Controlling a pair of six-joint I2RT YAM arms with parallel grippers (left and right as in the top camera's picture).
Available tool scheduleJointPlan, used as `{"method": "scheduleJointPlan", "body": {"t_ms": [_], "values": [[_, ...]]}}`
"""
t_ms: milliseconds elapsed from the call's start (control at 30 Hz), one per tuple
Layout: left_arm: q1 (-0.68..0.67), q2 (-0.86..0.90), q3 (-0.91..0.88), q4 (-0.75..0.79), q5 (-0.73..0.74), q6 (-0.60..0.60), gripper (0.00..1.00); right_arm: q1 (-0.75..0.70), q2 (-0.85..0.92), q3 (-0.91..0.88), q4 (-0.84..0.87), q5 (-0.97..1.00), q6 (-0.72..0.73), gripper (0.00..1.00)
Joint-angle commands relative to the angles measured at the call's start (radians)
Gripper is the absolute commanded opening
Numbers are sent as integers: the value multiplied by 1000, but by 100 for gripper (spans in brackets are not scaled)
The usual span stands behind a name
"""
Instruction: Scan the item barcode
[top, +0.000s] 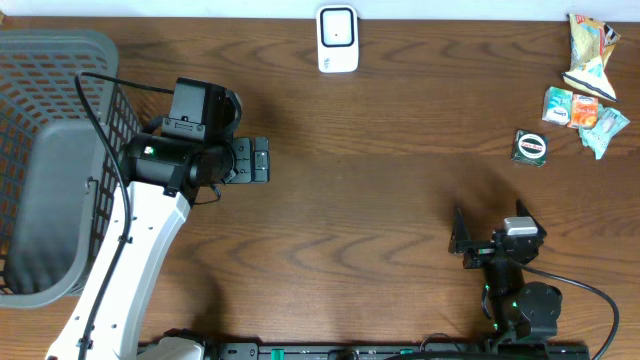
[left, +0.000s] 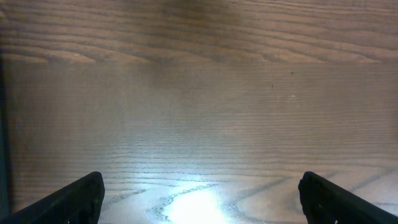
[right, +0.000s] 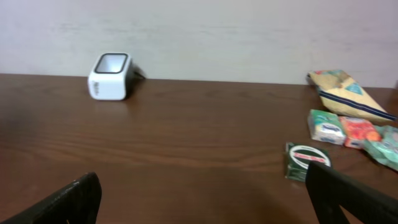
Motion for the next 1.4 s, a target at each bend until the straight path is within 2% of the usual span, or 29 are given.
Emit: {"method": "scheduleJointPlan", "body": {"t_ms": [0,167,533,733,1367], "values": [[1,-6,11,0,-5,6,98,-13,-8,-3,-6,58,18,99],[1,-7,11,0,-5,6,98,-13,-8,-3,-8,53,48,99],[1,-7,11,0,-5,6,98,-13,-8,-3,-8,45,19,99],[1,-6,11,0,-5,6,98,-13,-8,-3,-8,43,63,99],[1,-6,11,0,-5,6,98,-13,-8,-3,-8,42,40,99]]}}
